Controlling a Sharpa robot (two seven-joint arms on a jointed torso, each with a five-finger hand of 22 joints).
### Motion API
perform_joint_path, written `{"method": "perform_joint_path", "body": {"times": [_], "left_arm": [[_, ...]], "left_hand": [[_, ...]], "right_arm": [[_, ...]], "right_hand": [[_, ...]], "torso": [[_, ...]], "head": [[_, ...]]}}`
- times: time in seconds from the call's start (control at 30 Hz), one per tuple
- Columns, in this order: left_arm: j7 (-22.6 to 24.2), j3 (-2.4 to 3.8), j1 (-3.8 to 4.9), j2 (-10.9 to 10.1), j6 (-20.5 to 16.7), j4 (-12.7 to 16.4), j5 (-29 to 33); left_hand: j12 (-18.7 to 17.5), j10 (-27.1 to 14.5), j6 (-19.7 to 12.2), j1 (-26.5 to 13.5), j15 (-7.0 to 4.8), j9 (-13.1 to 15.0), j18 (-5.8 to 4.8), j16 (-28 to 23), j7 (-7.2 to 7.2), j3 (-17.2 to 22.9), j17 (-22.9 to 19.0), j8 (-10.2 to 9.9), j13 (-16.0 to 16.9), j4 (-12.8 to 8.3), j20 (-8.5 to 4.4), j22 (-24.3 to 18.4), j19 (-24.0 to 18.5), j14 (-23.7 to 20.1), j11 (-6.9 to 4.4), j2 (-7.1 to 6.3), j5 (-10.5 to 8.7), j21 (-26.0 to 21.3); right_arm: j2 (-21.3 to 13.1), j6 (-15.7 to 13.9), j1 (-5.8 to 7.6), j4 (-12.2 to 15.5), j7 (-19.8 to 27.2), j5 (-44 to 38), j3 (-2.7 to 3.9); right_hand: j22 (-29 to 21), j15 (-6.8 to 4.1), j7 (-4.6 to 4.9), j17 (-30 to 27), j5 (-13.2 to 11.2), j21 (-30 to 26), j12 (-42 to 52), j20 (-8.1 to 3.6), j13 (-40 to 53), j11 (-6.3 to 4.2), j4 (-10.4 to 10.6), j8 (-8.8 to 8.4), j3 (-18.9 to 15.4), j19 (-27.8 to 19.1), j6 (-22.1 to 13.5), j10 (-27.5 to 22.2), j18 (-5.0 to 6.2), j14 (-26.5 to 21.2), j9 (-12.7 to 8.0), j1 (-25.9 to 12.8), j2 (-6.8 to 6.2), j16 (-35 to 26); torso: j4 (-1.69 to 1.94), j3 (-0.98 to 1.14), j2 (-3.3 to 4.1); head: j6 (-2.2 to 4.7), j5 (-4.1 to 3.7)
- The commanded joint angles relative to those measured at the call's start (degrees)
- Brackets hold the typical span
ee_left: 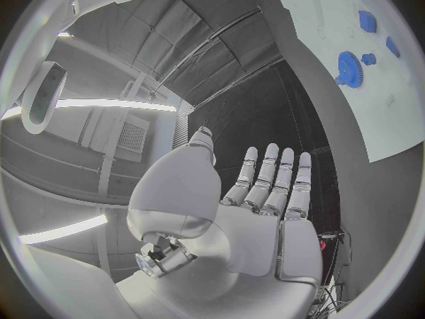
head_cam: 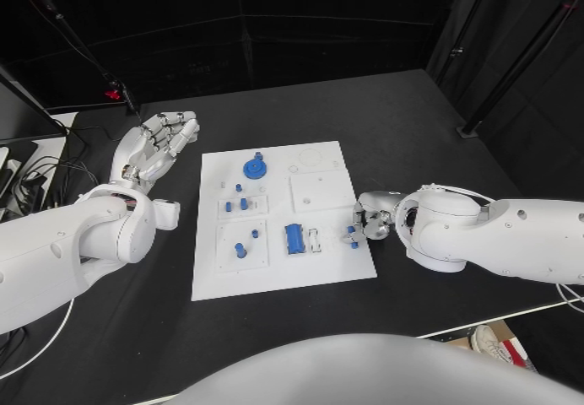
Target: Assemble the parts on the task board
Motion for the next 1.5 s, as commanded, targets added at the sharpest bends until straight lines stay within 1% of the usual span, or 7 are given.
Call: {"method": "perform_joint_path", "body": {"times": [0.03,0.27,0.4,0.77,0.9,1.13,1.5], "left_arm": [[4.3,0.06,0.08,0.0,0.4,0.2,0.0],[4.2,0.06,0.08,-0.1,0.3,0.1,0.0],[4.2,0.06,0.08,-0.1,0.3,0.1,0.0],[4.2,0.06,0.07,-0.2,0.3,0.2,0.0],[4.2,0.06,0.07,-0.2,0.4,0.2,0.0],[4.2,0.06,0.07,-0.3,0.4,0.2,0.0],[4.1,0.06,0.06,-0.1,0.5,0.0,0.0]], "left_hand": [[0.3,-0.3,-0.4,0.0,0.02,-0.1,-1.03,0.2,8.53,-0.4,0.0,0.3,-0.1,-0.1,0.14,0.0,0.0,0.2,0.04,0.42,0.36,0.2],[0.4,-0.3,-0.4,0.0,0.01,-0.1,-1.03,0.3,8.52,-0.4,-0.1,0.4,-0.1,-0.1,0.14,0.0,0.0,0.3,0.03,0.48,0.37,0.2],[0.4,-0.3,-0.4,0.0,0.01,-0.1,-1.03,0.3,8.52,-0.4,-0.1,0.4,-0.1,-0.1,0.14,0.0,0.0,0.3,0.03,0.48,0.37,0.2],[0.4,-0.3,-0.4,0.0,0.01,-0.1,-1.03,0.3,8.52,-0.4,-0.1,0.4,-0.1,-0.1,0.14,0.0,0.0,0.3,0.03,0.48,0.37,0.2],[0.4,-0.3,-0.4,0.0,0.01,-0.1,-1.02,0.3,8.53,-0.5,-0.1,0.4,-0.1,-0.1,0.14,0.0,-0.1,0.3,0.03,0.5,0.37,0.2],[0.5,-0.3,-0.4,0.0,0.0,-0.1,-1.02,0.4,8.53,-0.5,-0.1,0.4,-0.1,-0.1,0.14,-0.1,-0.1,0.3,0.02,0.52,0.37,0.2],[0.5,-0.2,-0.4,0.0,0.0,-0.1,-1.02,0.4,8.52,-0.5,-0.1,0.4,-0.1,-0.1,0.14,0.0,-0.1,0.3,0.02,0.57,0.39,0.2]], "right_arm": [[0.2,3.7,-0.43,-0.2,-1.8,0.4,-0.41],[0.5,3.6,-0.45,-0.2,-1.3,0.4,-0.41],[0.6,2.9,-0.46,-0.2,-0.5,0.9,-0.41],[0.6,-2.5,-0.47,-0.1,3.6,5.6,-0.41],[0.5,-4.9,-0.47,-0.1,5.4,9.4,-0.41],[0.0,-10.4,-0.47,0.4,9.3,14.5,-0.41],[-1.1,-17.0,-0.45,1.2,15.8,19.8,-0.39]], "right_hand": [[15.1,-0.23,0.04,15.1,-0.5,0.2,0.2,-0.04,15.1,-0.38,-0.1,-0.16,0.6,6.1,-0.3,6.0,-0.43,6.0,-5.2,1.1,-0.09,0.1],[15.1,-0.15,0.13,15.1,-3.1,0.2,0.2,0.01,15.1,-0.27,-2.0,-2.23,3.3,6.1,-0.9,6.0,-0.43,6.0,-7.5,6.1,0.7,0.1],[15.1,0.09,0.27,15.1,-6.1,0.2,0.2,0.22,15.1,-0.12,-2.4,-6.71,6.9,6.1,0.9,6.0,-0.43,6.0,-11.7,8.4,0.22,0.1],[15.1,-0.09,-0.3,15.1,-6.0,0.2,0.2,0.1,15.1,-0.75,-3.2,-19.25,15.2,6.1,8.1,6.0,-0.43,6.0,-20.5,10.6,-0.78,0.1],[15.1,-0.08,-0.38,15.1,-5.2,0.2,0.2,0.03,15.1,-0.84,-3.6,-21.99,17.2,6.1,11.4,6.0,-0.43,6.0,-21.9,10.7,-1.23,0.1],[15.1,-0.17,-0.78,15.1,-4.2,0.2,0.2,-0.03,15.1,-1.09,-4.8,-25.36,19.7,6.1,15.4,6.0,-0.43,6.0,-23.3,10.7,-2.11,0.1],[15.1,-0.2,-0.84,15.1,-2.9,0.2,0.2,-0.06,15.1,-1.13,-5.6,-27.43,21.0,6.1,18.9,6.0,-0.43,6.0,-23.8,10.1,-2.82,0.1]], "torso": [[0.03,0.03,0.02],[-0.04,0.03,-0.03],[0.0,0.05,0.0],[-0.04,-0.01,0.0],[-0.07,0.02,0.03],[-0.05,0.04,0.05],[-0.04,0.02,0.03]], "head": [[-0.01,0.09],[-0.01,0.12],[-0.01,0.11],[-0.01,0.2],[-0.01,0.4],[-0.01,0.66],[-0.01,0.73]]}}
